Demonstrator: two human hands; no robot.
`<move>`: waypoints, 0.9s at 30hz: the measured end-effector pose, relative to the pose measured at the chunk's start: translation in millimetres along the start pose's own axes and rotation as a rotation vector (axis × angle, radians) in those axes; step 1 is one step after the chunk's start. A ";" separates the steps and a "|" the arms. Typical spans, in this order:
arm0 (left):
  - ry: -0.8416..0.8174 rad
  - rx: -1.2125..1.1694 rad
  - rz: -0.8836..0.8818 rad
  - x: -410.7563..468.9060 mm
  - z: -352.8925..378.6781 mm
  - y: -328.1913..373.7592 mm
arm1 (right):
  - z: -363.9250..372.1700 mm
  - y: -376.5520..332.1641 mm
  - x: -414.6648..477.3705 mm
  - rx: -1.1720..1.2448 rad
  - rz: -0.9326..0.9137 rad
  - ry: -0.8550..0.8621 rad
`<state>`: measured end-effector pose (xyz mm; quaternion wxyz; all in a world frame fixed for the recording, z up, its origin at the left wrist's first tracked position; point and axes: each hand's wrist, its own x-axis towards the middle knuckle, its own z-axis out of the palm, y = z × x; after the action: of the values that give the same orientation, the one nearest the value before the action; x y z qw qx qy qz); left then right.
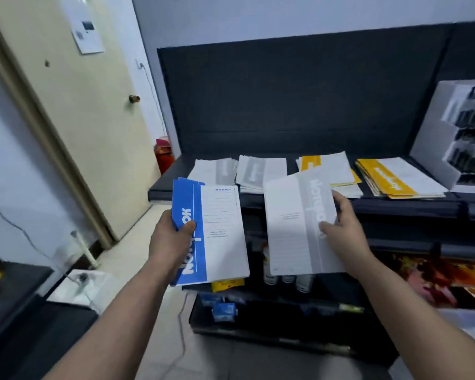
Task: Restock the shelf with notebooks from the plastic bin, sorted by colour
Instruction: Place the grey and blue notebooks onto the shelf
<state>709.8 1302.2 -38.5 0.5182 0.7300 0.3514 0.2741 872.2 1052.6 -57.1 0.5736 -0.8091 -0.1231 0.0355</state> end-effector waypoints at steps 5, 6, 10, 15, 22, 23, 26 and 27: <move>0.080 0.033 -0.033 43.1 -26.9 -6.2 | 52.4 -26.2 39.9 -0.001 0.008 -0.036; 0.083 0.026 -0.052 50.9 -28.3 -5.8 | 62.2 -29.7 48.4 0.001 0.011 -0.047; 0.110 0.045 -0.055 97.6 -31.0 -4.9 | 103.4 -38.8 93.7 -0.001 0.003 -0.073; 0.143 0.044 -0.079 167.9 -38.3 -1.4 | 143.3 -54.6 150.9 -0.011 -0.010 -0.127; 0.233 0.046 -0.085 244.1 -53.8 14.2 | 217.5 -93.9 219.7 -0.039 -0.005 -0.249; 0.240 0.044 -0.090 251.8 -56.0 12.6 | 228.7 -95.4 224.7 -0.034 0.009 -0.256; 0.248 0.043 -0.107 274.3 -63.9 5.0 | 258.1 -97.0 234.6 -0.020 0.027 -0.271; 0.244 0.045 -0.115 282.4 -66.8 2.7 | 267.0 -96.9 236.5 -0.055 0.021 -0.276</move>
<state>829.5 1564.4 -4.9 0.4697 0.6815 0.4590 0.3229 1032.6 1385.0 -37.2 0.5285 -0.8130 -0.1933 0.1492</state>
